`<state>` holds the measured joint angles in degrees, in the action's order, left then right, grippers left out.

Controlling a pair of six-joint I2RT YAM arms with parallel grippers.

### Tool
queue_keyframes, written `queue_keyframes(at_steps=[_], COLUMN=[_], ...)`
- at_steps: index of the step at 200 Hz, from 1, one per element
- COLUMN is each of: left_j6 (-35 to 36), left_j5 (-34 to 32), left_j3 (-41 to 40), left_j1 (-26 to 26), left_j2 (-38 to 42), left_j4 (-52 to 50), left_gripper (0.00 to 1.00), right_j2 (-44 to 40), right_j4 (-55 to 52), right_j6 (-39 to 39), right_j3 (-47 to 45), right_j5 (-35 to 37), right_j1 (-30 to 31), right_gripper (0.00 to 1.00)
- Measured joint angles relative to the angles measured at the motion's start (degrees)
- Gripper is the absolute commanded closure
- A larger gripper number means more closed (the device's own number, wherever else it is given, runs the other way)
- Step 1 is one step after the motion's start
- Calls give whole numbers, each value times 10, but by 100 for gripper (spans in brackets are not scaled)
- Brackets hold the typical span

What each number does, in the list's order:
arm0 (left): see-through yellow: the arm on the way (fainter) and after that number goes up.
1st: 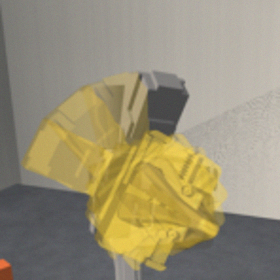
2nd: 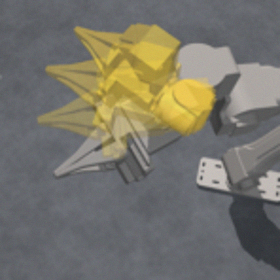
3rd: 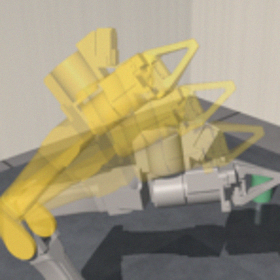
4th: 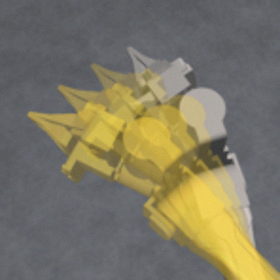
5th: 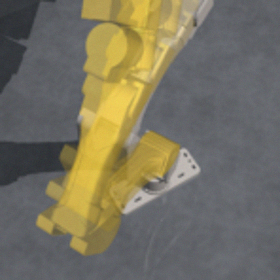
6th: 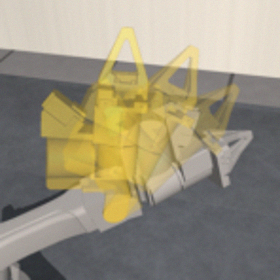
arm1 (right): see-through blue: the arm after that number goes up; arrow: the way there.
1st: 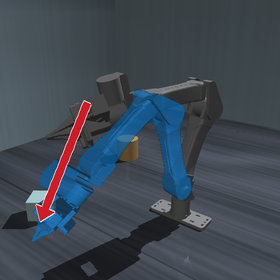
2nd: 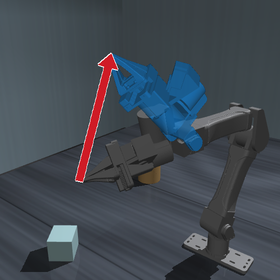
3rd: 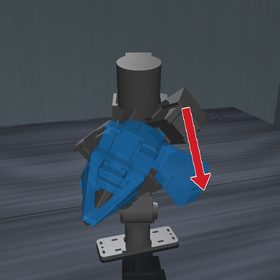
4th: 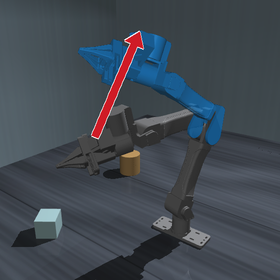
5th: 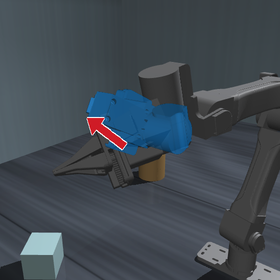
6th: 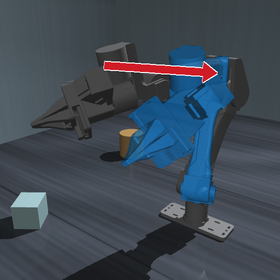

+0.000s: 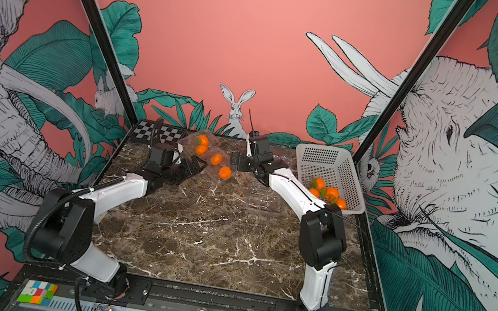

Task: Take oranges out of containers
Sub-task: Adjust the packing box at the center of the board.

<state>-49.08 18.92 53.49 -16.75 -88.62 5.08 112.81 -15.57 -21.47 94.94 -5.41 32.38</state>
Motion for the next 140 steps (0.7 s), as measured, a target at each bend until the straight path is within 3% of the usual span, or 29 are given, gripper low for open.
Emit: queue_keyframes(at_steps=[140], left_j6=[-28], left_j5=[53], left_j3=[-45], left_j1=[26], left_j2=[-6], left_j4=[82], left_gripper=[1], right_j2=[251], right_j4=[-94], right_j6=[33], right_j3=[291], right_j5=[-10], right_j1=[32], right_gripper=[2])
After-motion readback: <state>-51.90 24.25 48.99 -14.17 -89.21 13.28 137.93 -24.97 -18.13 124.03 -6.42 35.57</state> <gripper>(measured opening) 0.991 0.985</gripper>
